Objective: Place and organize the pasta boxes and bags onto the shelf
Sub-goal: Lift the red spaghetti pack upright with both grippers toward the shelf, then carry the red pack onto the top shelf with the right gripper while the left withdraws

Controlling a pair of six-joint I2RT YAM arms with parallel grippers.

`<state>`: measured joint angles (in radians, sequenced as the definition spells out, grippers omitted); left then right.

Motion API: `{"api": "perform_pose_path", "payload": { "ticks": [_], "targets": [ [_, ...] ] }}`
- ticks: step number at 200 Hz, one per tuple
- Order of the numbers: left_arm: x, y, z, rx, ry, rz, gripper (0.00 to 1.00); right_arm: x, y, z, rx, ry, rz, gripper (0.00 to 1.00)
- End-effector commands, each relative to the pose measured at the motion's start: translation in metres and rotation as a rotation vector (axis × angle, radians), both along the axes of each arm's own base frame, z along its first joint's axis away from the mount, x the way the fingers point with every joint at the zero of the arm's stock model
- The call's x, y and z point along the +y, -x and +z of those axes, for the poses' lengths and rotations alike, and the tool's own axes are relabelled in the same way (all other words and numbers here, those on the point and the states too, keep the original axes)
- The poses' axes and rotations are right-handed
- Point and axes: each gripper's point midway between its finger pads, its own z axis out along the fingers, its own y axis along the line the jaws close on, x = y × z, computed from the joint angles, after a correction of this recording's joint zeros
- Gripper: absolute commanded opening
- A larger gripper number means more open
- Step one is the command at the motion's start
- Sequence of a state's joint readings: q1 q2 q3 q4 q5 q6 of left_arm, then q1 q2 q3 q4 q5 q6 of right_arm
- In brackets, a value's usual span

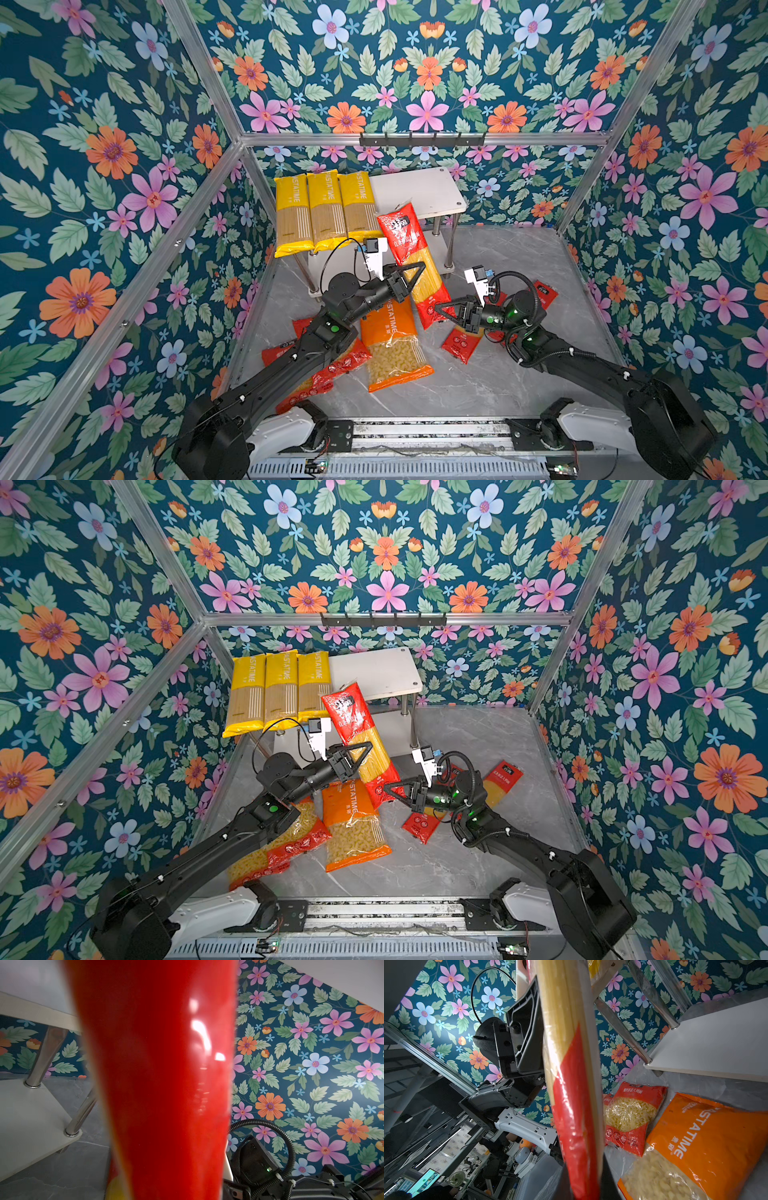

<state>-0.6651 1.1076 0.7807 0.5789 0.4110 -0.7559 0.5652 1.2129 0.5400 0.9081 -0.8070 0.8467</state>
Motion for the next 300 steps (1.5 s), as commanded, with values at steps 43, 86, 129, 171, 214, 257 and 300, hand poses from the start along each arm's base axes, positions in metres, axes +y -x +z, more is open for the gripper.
{"api": "perform_pose_path", "payload": {
  "ticks": [43, 86, 129, 171, 214, 257, 300],
  "targets": [
    [0.009, 0.005, 0.006, -0.019, 0.054, 0.009, 0.6, 0.006, -0.034, 0.078, -0.064, -0.145, -0.085, 0.01],
    [0.019, 0.013, -0.018, 0.011, 0.063, 0.028, 0.64, 0.01, -0.071, 0.111, -0.007, -0.11, -0.206, 0.0],
    [0.029, 0.022, -0.051, 0.071, 0.042, 0.061, 0.65, 0.013, -0.118, 0.129, 0.149, -0.062, -0.31, 0.0],
    [0.027, 0.032, -0.098, 0.165, 0.008, 0.081, 0.65, 0.036, -0.154, 0.132, 0.332, -0.047, -0.267, 0.0],
    [0.008, 0.046, -0.127, 0.202, -0.06, 0.066, 0.65, 0.072, -0.177, 0.123, 0.445, -0.083, -0.193, 0.0],
    [-0.017, 0.052, -0.128, 0.186, -0.102, 0.031, 0.64, 0.09, -0.177, 0.113, 0.489, -0.099, -0.153, 0.0],
    [-0.025, 0.053, -0.13, 0.18, -0.123, 0.015, 0.64, 0.088, -0.17, 0.11, 0.509, -0.106, -0.153, 0.0]
  ]
}}
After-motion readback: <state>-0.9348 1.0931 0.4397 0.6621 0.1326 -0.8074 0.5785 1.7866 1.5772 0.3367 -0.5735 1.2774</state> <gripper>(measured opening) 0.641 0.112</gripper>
